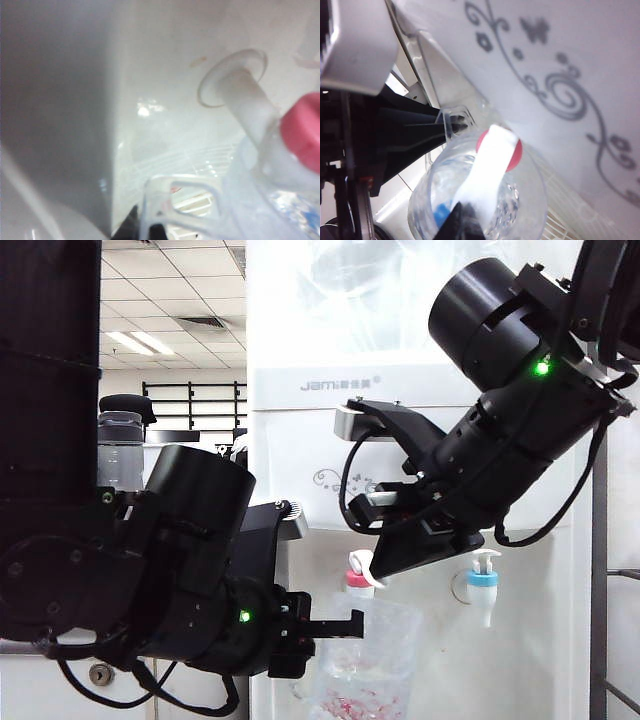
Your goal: Pick up the plastic mug from the left desk, go to the hot water outlet of the water dispenser, press the vertical switch to get some water, then put the mug back on the desk.
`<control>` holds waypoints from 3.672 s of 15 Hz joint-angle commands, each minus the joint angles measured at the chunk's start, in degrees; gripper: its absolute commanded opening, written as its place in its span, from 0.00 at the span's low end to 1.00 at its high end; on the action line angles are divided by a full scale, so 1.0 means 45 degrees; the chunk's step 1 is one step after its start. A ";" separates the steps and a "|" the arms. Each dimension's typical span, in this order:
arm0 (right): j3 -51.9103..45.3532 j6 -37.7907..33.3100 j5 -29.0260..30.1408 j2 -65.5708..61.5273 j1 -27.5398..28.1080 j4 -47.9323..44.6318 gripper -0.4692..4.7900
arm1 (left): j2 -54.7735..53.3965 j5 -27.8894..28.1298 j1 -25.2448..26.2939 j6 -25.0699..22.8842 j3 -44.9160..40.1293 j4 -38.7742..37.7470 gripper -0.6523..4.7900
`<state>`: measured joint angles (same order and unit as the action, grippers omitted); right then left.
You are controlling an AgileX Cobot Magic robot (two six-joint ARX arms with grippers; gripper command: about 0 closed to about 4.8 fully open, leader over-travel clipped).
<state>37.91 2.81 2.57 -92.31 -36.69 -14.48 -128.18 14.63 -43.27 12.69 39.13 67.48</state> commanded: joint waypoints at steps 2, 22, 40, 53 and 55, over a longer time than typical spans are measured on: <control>-0.0034 -0.0049 -0.0214 -0.0058 0.0010 0.0117 0.08 | 0.0199 0.0461 0.0092 0.0185 0.0170 0.1501 0.11; -0.0049 -0.0058 0.0214 0.4687 0.0005 0.2263 0.08 | 0.0199 0.0461 0.0092 0.0189 0.0170 0.1501 0.11; -0.0447 -0.0165 -0.0243 1.2206 0.0015 0.4163 0.08 | 0.0199 0.0466 0.0092 0.0185 0.0170 0.1501 0.11; -0.0447 -0.0165 -0.0253 1.2206 0.0019 0.4177 0.08 | 0.0214 0.0311 -0.0248 -0.0719 -0.0092 0.2234 0.11; -0.0447 -0.0165 -0.0257 1.2206 0.0019 0.4172 0.08 | 0.0209 0.0253 -0.0340 -0.0714 -0.0418 0.2705 0.11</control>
<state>35.79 2.37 1.52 -37.47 -36.62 5.06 -128.18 15.90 -44.51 8.97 37.47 71.53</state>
